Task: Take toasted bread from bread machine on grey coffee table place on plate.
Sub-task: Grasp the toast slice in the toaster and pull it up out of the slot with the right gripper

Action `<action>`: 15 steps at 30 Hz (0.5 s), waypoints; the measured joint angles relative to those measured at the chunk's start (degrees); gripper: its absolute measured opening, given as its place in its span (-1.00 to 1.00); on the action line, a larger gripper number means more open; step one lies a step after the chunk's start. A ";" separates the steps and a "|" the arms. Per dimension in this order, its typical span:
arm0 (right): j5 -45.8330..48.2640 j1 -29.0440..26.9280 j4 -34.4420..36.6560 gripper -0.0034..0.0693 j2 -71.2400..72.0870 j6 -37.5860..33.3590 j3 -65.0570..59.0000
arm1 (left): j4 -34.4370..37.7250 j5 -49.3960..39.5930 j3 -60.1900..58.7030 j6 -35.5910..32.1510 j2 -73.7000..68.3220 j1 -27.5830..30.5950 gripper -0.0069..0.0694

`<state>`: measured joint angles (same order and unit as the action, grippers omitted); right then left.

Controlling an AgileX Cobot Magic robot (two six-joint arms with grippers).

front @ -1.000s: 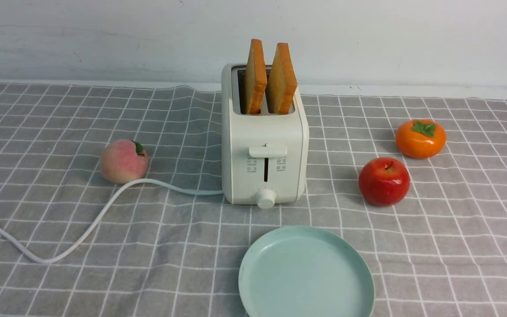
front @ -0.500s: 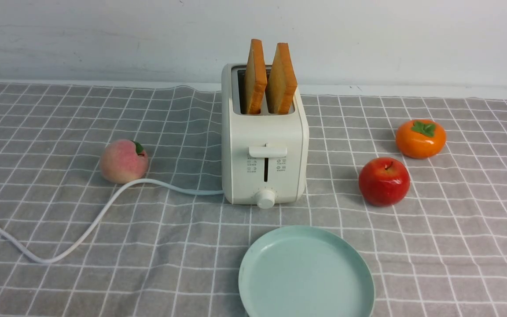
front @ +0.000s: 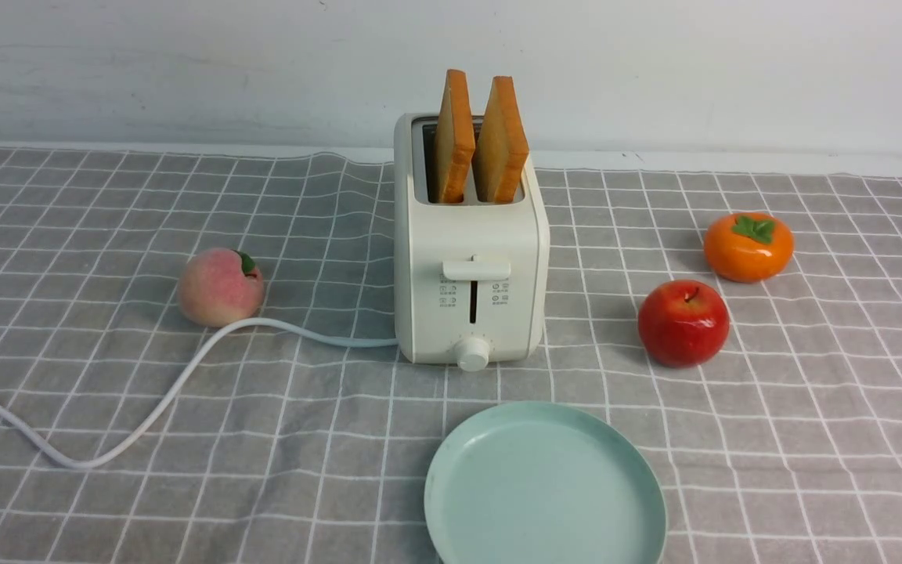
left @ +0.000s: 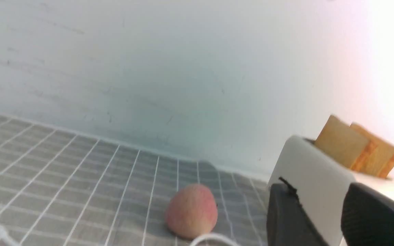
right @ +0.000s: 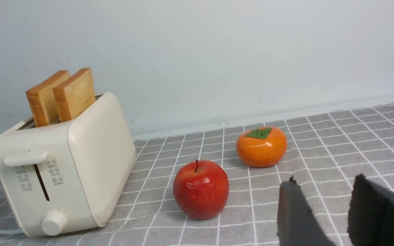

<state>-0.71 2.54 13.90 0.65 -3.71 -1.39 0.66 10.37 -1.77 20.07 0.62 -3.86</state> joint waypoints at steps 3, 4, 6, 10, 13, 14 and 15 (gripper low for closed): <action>0.05 0.00 0.06 -0.25 0.00 0.00 0.00 | 1.79 5.08 0.00 0.02 0.00 0.00 -0.19; -0.06 0.00 0.05 -0.25 0.00 0.00 0.00 | 2.99 7.44 0.00 0.02 0.00 0.00 -0.19; -0.66 0.00 0.24 -0.25 0.00 0.05 0.00 | 4.01 9.23 0.00 0.02 0.00 0.00 -0.19; -6.46 0.00 0.70 -0.25 0.00 1.42 0.00 | 7.08 13.99 0.00 0.07 0.00 0.00 -0.19; -13.70 0.00 2.09 -0.25 0.00 5.44 0.00 | 8.92 14.56 0.10 1.44 0.00 0.00 -0.19; -14.98 0.00 2.40 -0.25 0.00 6.87 0.00 | 9.45 13.60 0.64 2.00 0.00 0.00 -0.19; -15.09 0.00 2.63 -0.25 0.00 8.03 0.33 | 9.98 12.42 1.42 2.24 0.00 0.00 -0.19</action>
<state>-15.80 2.54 16.53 0.65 4.33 -1.06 10.65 22.79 -0.35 22.31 0.62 -3.86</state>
